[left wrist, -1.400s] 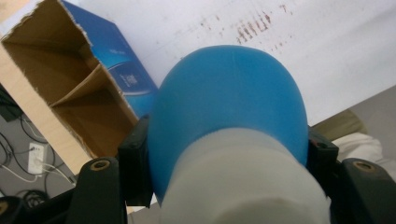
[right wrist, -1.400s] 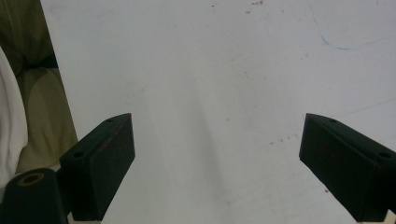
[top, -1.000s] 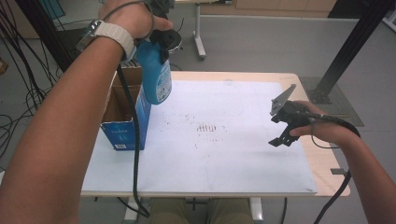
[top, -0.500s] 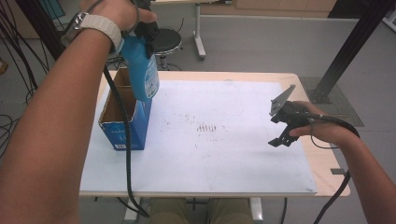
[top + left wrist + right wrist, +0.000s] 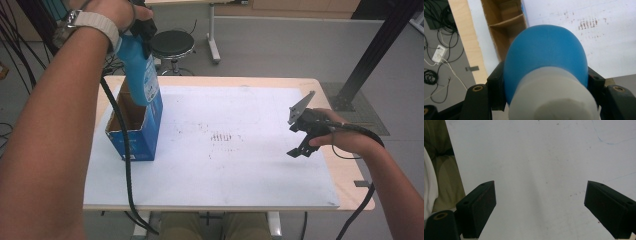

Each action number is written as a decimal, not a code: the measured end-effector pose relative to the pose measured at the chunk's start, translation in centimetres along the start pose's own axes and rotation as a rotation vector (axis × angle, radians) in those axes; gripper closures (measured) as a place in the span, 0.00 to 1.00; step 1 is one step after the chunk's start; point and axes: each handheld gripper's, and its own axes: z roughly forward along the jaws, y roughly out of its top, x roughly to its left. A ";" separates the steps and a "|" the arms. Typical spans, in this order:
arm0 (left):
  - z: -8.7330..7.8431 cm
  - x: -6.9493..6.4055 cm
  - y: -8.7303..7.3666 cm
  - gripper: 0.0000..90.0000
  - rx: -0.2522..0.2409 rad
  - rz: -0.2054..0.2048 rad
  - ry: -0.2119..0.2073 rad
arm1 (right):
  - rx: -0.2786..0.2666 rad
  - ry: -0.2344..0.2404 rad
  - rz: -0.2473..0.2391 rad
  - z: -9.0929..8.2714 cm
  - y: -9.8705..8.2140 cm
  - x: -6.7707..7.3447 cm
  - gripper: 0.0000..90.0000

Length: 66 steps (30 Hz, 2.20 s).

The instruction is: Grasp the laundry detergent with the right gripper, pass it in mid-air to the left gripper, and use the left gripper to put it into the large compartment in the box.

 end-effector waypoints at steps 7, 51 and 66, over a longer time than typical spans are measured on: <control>0.5 1.2 0.0 0.41 0.010 -0.025 0.017 | 0.003 -0.001 0.000 0.0 0.0 0.1 0.12; 5.5 5.5 0.4 0.41 0.036 -0.079 0.000 | 0.016 0.014 0.036 1.2 -0.2 0.0 0.12; 8.2 6.0 0.3 0.41 0.046 -0.082 -0.008 | 0.014 0.016 0.046 1.3 -0.3 0.0 0.11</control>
